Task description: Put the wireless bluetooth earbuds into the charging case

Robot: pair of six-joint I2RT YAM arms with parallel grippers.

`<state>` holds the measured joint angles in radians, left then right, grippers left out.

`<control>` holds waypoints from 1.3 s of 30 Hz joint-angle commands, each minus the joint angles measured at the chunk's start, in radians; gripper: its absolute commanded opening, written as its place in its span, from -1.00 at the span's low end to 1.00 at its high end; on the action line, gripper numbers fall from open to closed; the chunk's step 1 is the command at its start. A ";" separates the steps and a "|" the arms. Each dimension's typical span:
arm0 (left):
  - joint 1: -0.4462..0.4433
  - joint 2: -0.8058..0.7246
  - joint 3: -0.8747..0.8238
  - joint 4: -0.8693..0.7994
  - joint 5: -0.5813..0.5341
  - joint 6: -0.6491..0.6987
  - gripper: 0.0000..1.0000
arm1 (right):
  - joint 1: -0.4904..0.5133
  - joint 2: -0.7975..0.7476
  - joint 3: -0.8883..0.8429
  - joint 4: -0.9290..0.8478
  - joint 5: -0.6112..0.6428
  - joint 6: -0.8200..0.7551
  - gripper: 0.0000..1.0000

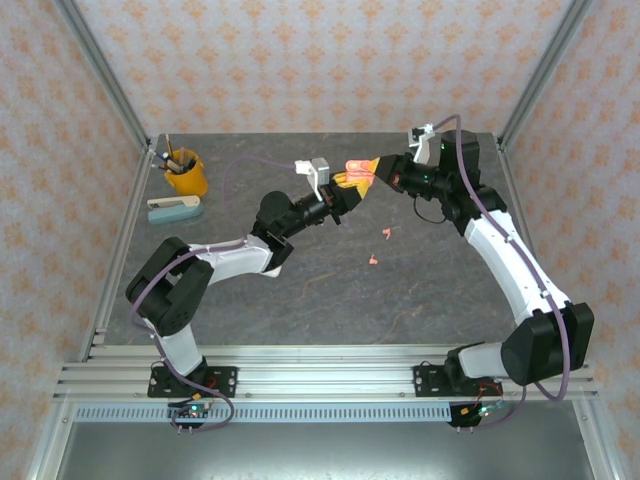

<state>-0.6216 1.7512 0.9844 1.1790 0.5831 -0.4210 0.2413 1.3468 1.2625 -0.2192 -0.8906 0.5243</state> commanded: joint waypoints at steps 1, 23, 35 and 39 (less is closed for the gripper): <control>-0.014 -0.012 0.025 -0.041 0.001 0.011 -0.96 | 0.003 -0.003 0.061 0.009 -0.001 -0.034 -1.00; -0.009 -0.056 0.085 -0.297 0.047 0.077 -0.45 | 0.002 -0.001 0.106 -0.158 0.059 -0.204 -1.00; 0.011 -0.067 0.103 -0.379 0.092 0.083 0.06 | 0.002 0.000 0.126 -0.207 0.064 -0.257 -1.00; 0.025 -0.077 0.118 -0.414 0.156 0.088 0.06 | 0.003 0.000 0.133 -0.239 0.069 -0.290 -1.00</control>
<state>-0.6117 1.7206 1.0599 0.7887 0.6731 -0.3569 0.2405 1.3567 1.3556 -0.4335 -0.8154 0.2810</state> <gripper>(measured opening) 0.530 0.048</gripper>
